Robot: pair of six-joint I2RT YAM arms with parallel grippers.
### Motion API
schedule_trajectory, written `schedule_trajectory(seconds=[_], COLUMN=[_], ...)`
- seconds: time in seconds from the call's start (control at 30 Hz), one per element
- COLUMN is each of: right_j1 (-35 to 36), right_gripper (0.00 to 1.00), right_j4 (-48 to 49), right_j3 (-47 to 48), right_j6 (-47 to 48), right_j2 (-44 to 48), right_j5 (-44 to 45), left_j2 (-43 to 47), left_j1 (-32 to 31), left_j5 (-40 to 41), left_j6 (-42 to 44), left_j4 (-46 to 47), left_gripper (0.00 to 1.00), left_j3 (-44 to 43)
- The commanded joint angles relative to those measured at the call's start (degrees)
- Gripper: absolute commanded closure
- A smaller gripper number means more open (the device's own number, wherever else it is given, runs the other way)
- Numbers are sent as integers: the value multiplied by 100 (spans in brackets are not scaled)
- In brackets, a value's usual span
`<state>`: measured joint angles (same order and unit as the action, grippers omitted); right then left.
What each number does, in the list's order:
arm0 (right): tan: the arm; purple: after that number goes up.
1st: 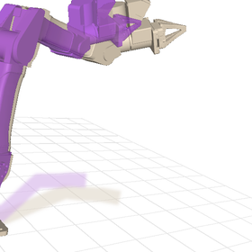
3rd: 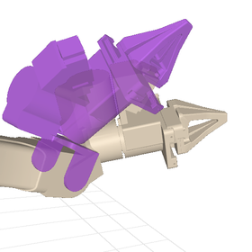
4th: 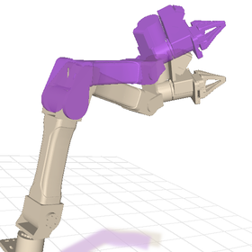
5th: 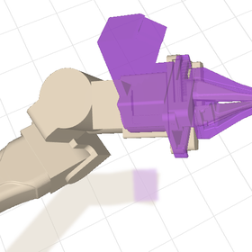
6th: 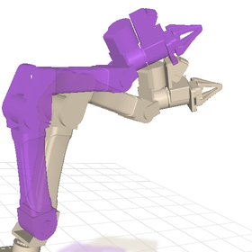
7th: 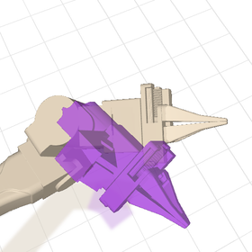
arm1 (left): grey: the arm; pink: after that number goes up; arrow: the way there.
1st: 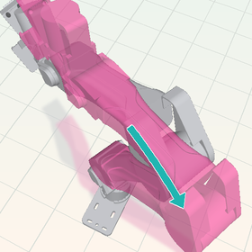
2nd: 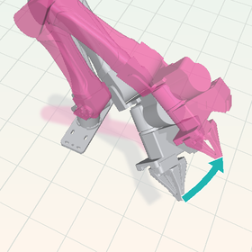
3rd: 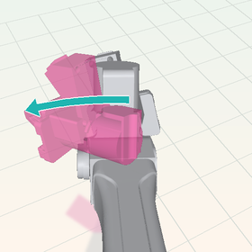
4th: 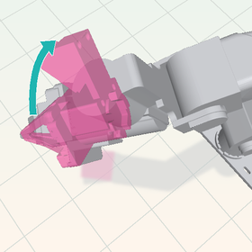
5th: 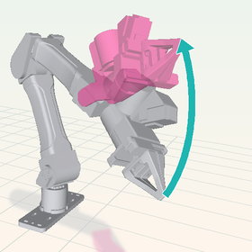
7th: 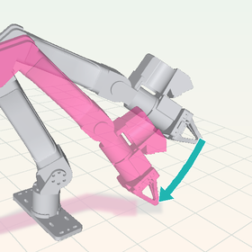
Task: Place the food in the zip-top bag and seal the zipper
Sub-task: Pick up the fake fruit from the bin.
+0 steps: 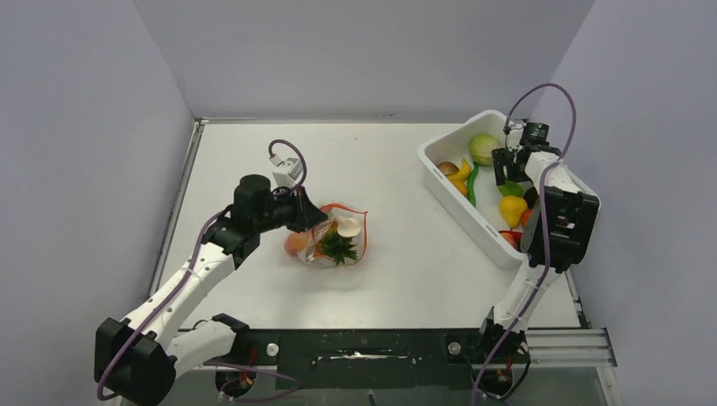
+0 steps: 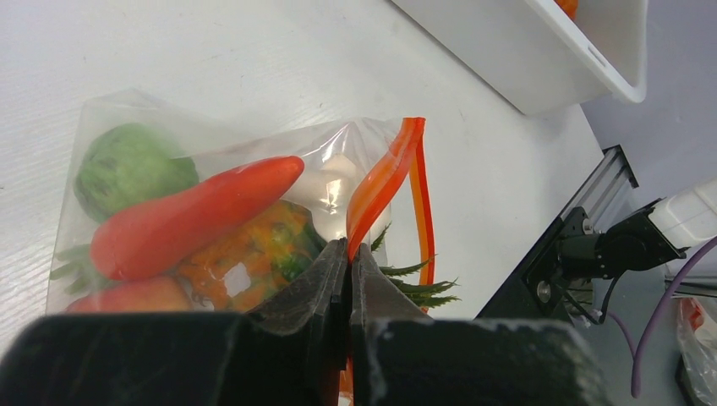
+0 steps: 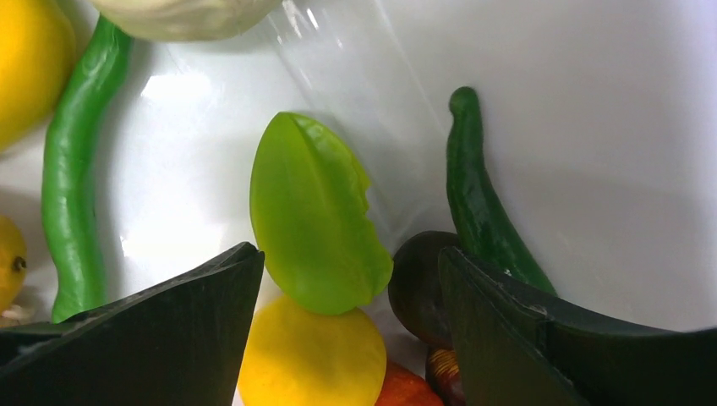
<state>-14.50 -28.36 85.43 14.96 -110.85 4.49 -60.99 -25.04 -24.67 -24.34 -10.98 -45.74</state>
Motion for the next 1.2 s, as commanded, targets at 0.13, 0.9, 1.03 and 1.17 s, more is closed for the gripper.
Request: schedule_trajectory(seconds=[0.13, 0.9, 1.03, 1.17], right_j1=[79, 395, 426, 427], right_gripper=[22, 54, 55, 56], right_j4=[-443, -1067, -827, -641], right_j3=[373, 1311, 1038, 779], right_j6=[595, 326, 161, -22], right_j2=[-267, -553, -88, 380], right_j5=[-283, 449, 470, 333], left_j2=[-9, 246, 263, 251], left_j1=[16, 126, 156, 173], left_j5=[54, 41, 93, 186], left_j6=[166, 120, -16, -186], left_j4=[77, 144, 321, 375], left_gripper=[100, 100, 100, 100], left_j3=[-328, -236, -160, -101])
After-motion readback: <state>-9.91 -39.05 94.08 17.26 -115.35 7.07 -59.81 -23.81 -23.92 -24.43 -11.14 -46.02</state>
